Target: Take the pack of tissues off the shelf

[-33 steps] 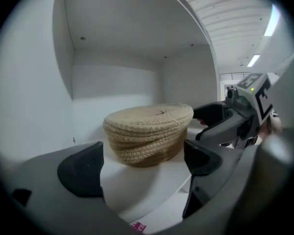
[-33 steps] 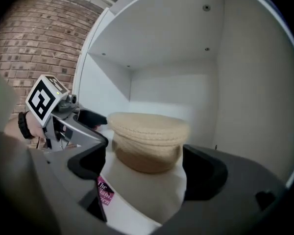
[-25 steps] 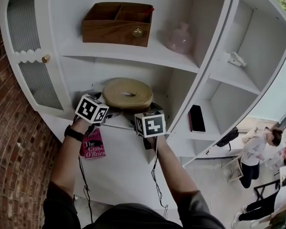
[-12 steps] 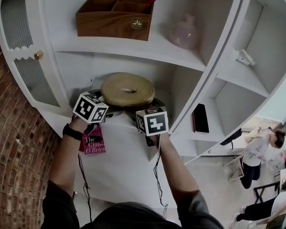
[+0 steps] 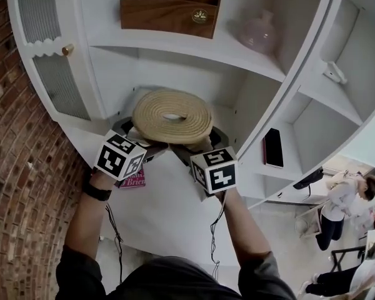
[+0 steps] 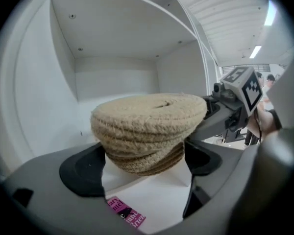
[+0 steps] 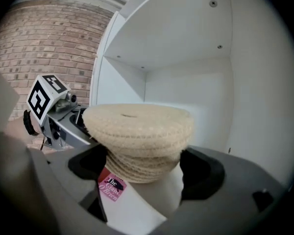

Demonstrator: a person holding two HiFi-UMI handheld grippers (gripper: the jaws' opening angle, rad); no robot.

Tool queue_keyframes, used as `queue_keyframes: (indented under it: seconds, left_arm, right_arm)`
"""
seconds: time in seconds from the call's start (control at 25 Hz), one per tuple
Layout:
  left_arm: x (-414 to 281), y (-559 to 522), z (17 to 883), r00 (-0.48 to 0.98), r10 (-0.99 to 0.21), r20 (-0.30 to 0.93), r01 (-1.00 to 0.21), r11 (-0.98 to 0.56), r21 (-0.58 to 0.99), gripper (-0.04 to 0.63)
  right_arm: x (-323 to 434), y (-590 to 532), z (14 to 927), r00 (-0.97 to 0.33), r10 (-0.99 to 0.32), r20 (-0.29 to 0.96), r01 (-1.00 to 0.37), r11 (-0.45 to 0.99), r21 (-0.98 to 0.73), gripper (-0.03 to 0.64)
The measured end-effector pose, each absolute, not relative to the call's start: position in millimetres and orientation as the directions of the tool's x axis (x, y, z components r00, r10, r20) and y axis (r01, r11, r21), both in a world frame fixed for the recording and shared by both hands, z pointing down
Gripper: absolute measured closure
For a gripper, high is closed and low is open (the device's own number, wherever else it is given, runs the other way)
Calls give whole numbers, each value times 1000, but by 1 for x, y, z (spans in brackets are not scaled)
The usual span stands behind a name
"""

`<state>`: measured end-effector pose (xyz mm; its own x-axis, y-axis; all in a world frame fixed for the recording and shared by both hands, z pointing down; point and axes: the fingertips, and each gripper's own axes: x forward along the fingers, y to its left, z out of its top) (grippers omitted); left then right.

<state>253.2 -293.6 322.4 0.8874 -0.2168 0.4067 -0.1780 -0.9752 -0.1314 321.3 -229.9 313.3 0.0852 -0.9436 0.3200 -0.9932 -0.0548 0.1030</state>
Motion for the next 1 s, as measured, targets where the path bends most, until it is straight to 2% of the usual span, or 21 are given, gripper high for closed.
queue_keyframes:
  seconds: [0.4, 0.64, 1.0]
  left_arm:
    - [152, -250, 329, 881, -345, 324, -322, -939, -123, 87]
    - [81, -242, 351, 836, -474, 278, -459, -880, -120, 87]
    - [2, -268, 426, 746, -596, 296, -607, -792, -66, 88]
  right_arm:
    - [229, -199, 322, -55, -958, 280, -982, 102, 157, 146]
    - [164, -200, 344, -170, -947, 273, -955, 227, 192, 146]
    - [91, -240, 417, -316, -889, 332, -898, 393, 197, 147]
